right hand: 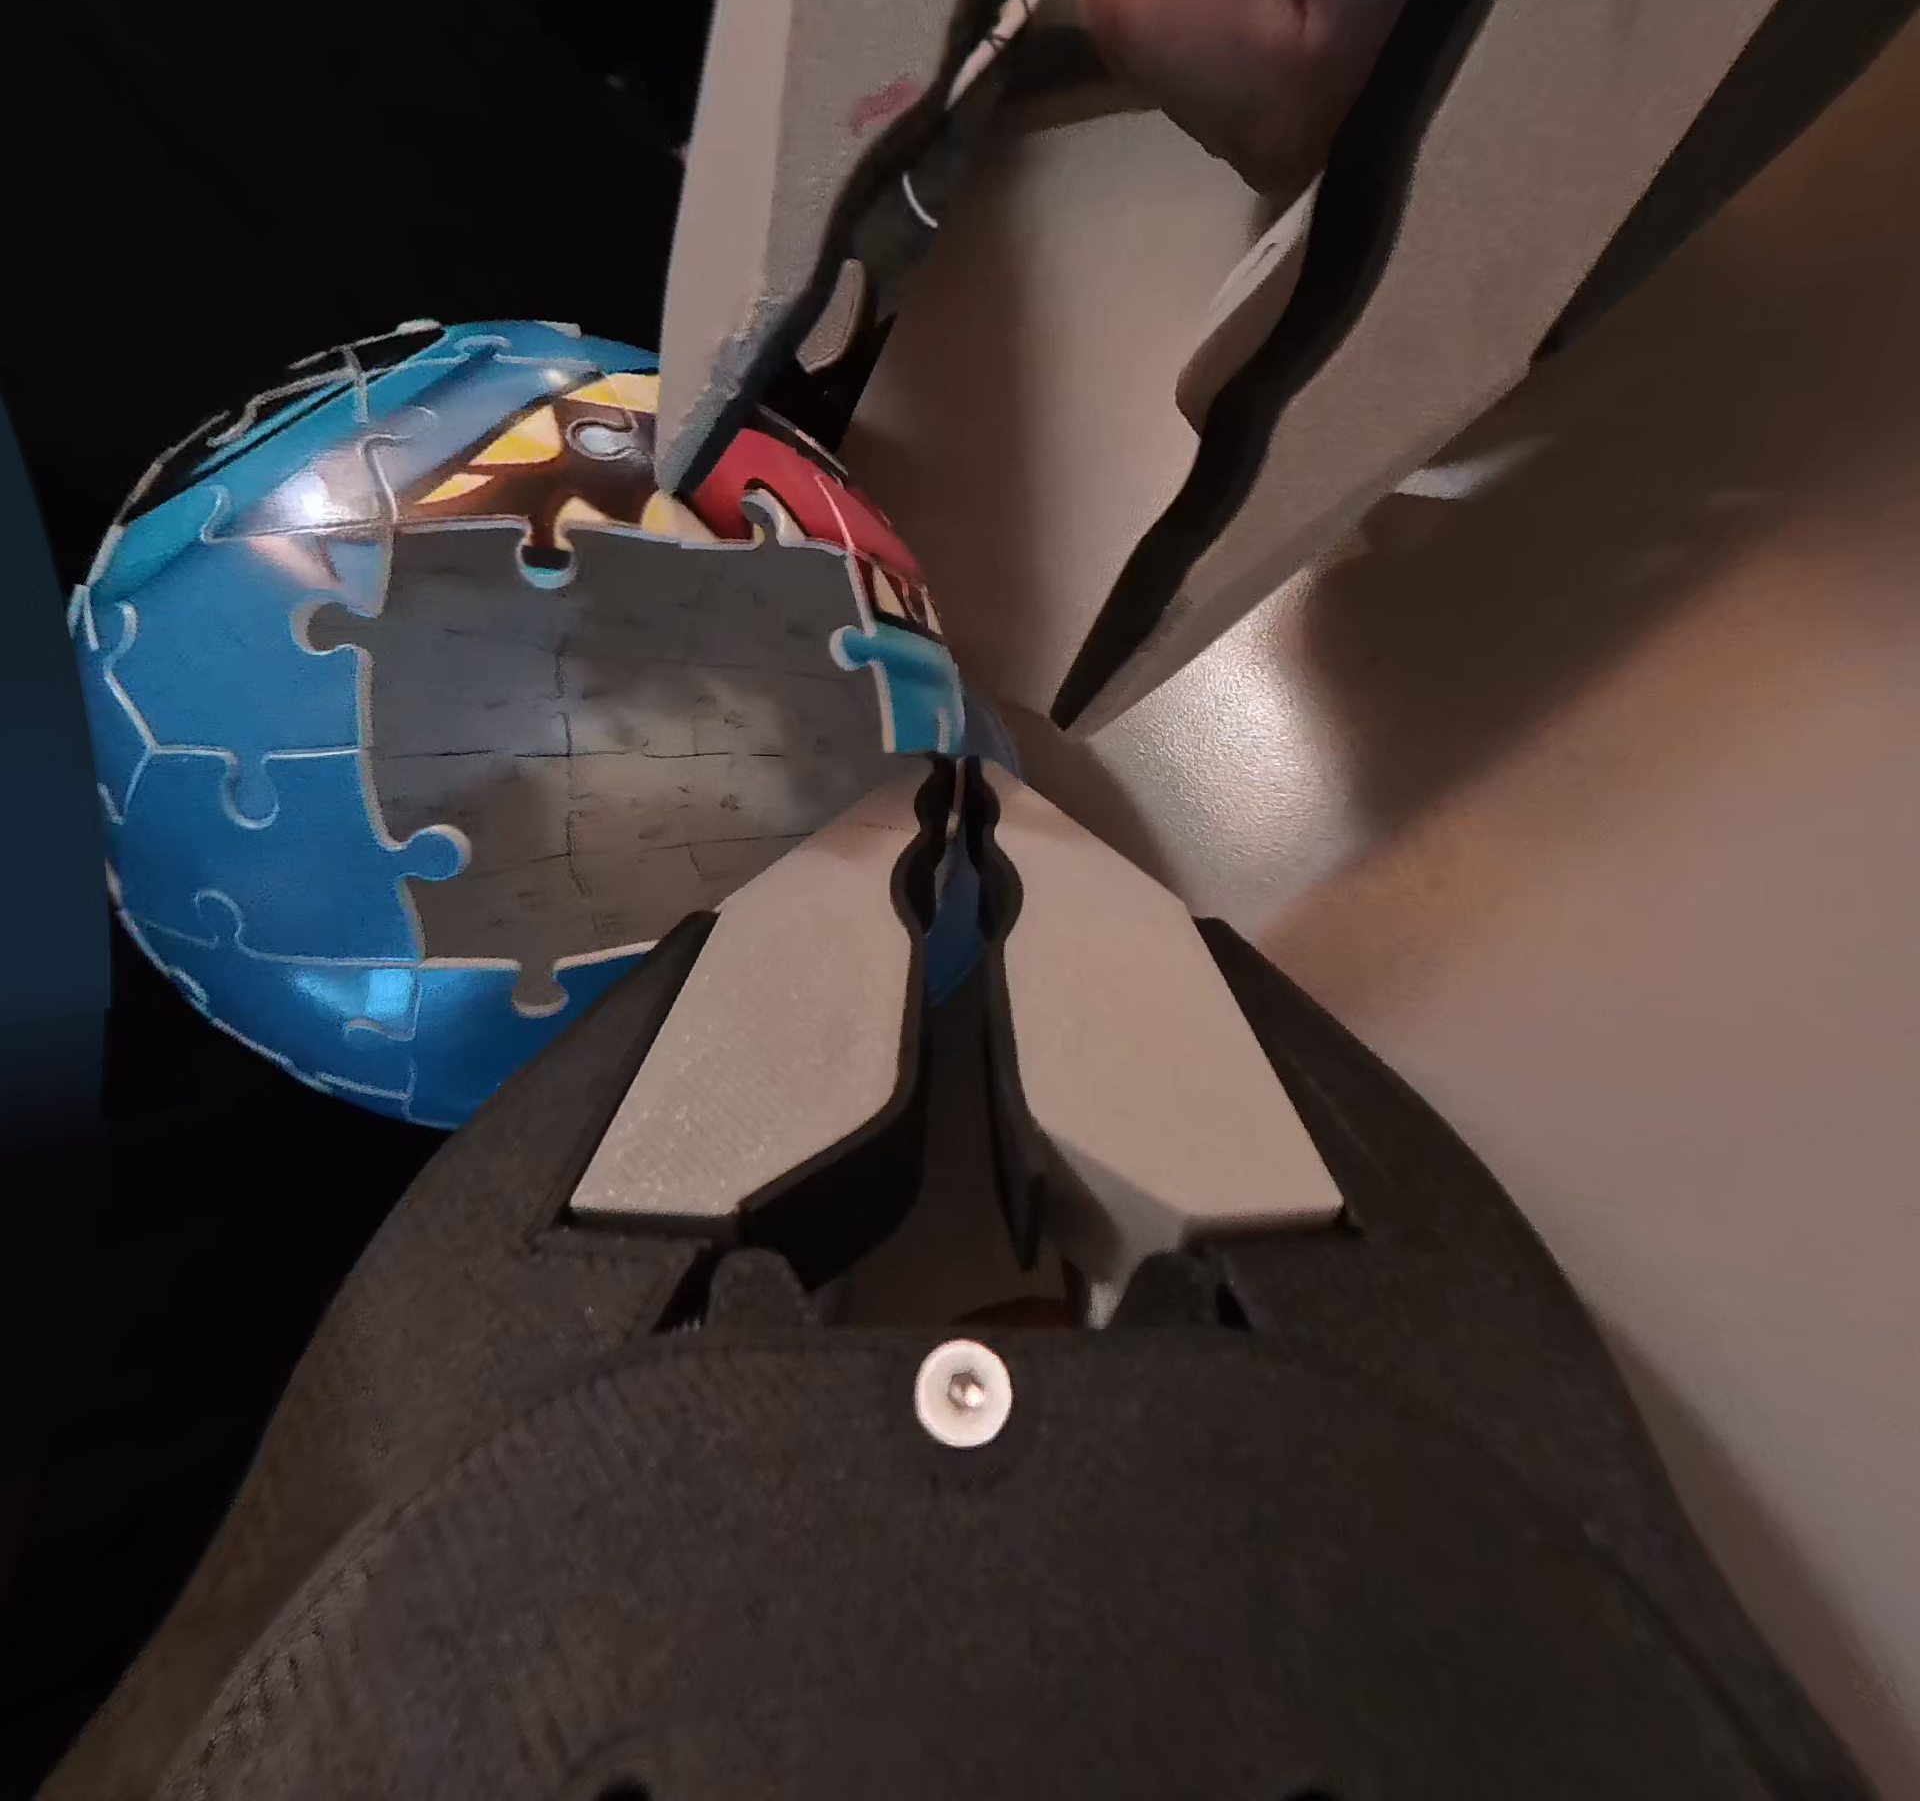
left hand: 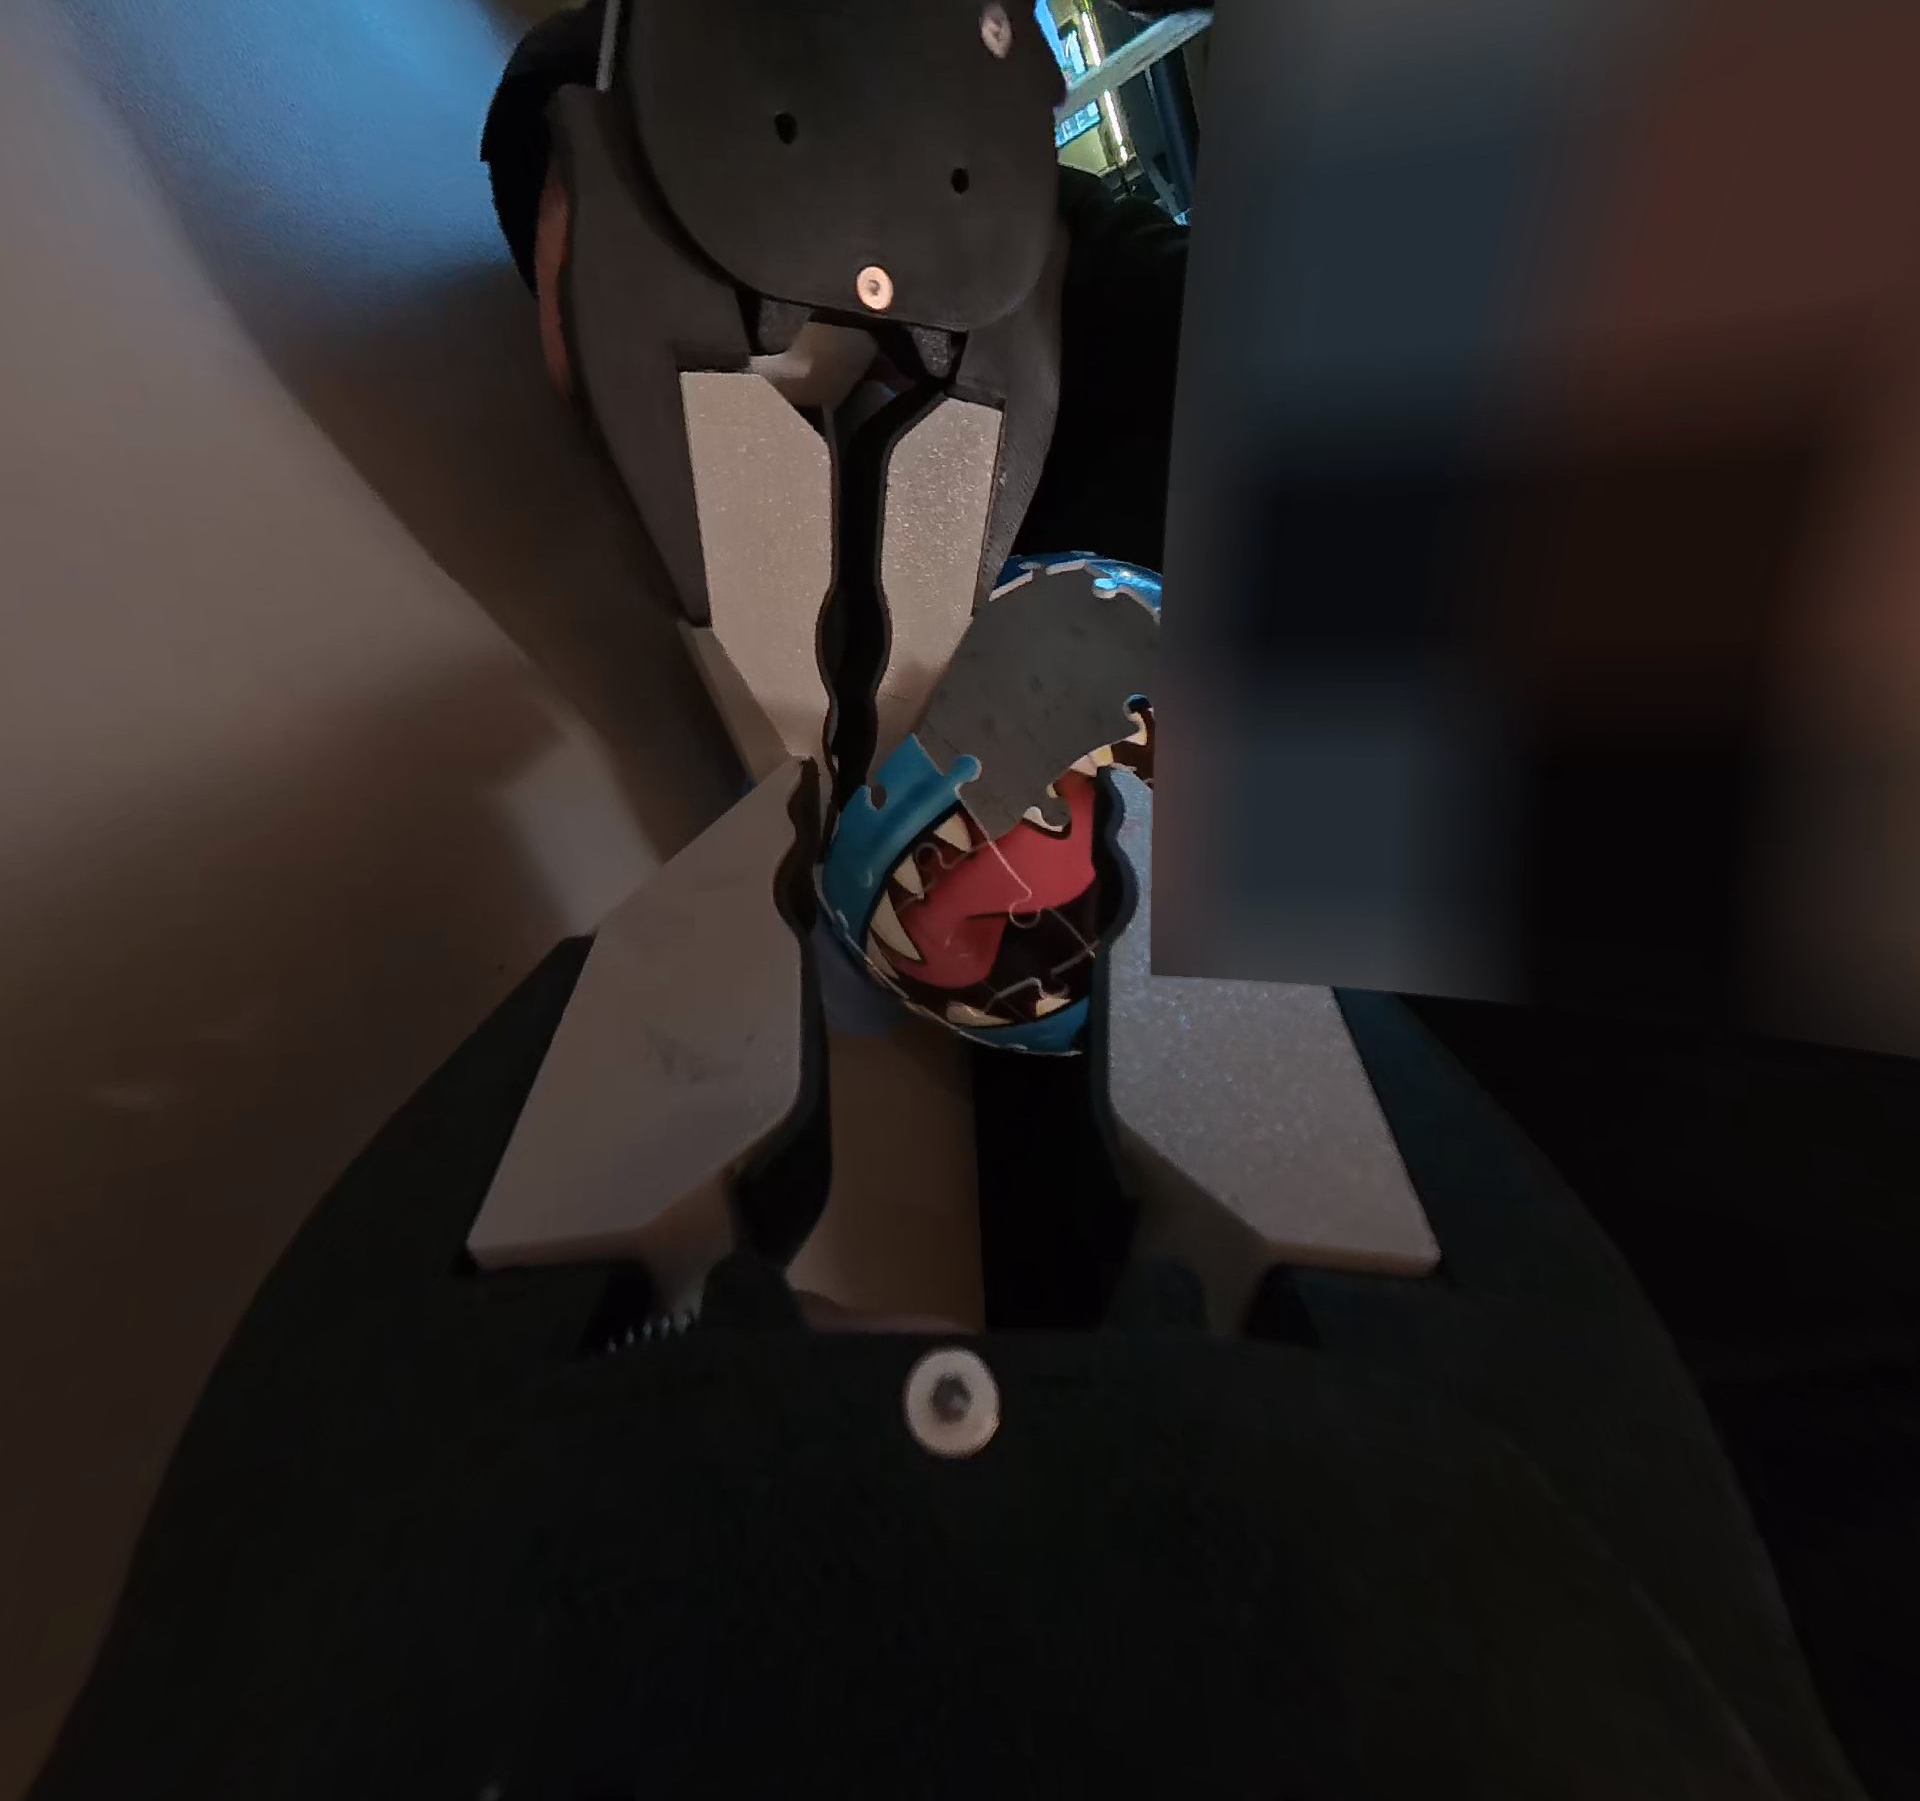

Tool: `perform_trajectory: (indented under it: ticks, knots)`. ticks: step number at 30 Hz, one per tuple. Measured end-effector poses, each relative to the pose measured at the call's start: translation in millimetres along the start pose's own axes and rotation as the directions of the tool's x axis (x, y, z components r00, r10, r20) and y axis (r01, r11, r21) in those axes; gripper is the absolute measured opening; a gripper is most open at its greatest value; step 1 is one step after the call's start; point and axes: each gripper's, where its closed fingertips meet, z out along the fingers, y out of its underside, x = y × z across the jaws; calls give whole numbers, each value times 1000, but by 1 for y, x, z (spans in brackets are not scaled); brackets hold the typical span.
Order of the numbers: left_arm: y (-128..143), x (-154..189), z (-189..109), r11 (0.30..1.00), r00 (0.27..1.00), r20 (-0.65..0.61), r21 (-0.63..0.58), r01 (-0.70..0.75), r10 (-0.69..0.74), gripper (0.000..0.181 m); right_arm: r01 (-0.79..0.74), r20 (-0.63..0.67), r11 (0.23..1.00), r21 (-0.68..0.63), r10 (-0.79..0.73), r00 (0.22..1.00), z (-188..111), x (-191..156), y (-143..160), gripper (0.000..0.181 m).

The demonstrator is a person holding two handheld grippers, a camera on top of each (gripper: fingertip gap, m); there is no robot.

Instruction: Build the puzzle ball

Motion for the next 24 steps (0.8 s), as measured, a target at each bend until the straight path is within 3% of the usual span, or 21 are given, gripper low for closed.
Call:
perform_trajectory:
  ticks: [4, 24]
  knots:
    - [1, 0, 0, 1000, 1000, -5, -1, 6, -6, 51, 81, -45, 997, 20, -80, 996, -2, 1, -2, 0]
    - [4, -3, 0, 1000, 999, -41, 12, 22, -22, 50, 111, -39, 993, 27, -110, 993, -1, 1, -4, 0]
